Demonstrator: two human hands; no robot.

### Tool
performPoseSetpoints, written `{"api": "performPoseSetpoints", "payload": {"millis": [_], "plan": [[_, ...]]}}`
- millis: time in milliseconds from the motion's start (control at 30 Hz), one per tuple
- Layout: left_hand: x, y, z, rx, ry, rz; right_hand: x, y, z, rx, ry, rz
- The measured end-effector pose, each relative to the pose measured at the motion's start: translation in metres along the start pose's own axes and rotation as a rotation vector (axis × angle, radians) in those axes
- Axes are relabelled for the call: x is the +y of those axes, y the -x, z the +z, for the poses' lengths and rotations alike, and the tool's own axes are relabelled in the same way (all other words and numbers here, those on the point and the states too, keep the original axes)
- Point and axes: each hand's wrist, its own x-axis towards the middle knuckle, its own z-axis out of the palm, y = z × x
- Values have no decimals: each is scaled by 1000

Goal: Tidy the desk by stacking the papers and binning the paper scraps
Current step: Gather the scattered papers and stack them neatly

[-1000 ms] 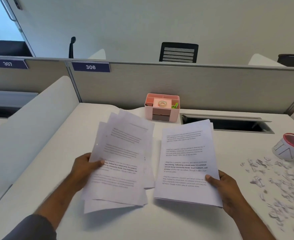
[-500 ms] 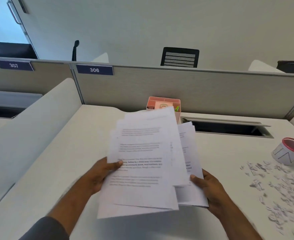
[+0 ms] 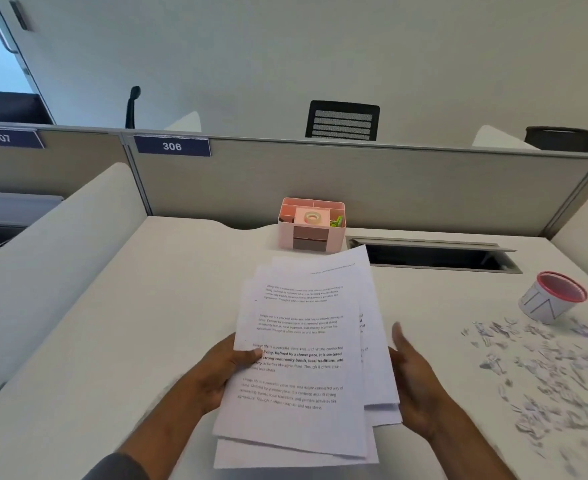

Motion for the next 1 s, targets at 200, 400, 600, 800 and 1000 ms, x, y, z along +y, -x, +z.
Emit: {"api": "performPoseSetpoints", "payload": {"millis": [200,400,600,800,1000], "plan": [[6,5,12,27,-95,73,-16,-3,4,77,267,-90],[20,7,32,104,-201,172,-8,-10,15,319,516,-265],[65,12,44,115,-211,464,-32,-1,32,353,535,-563],[99,14,58,66,-283,575,-55,2,41,263,573,-698],[97,8,56,21,-299,554,-60,4,36,218,534,-728]]}}
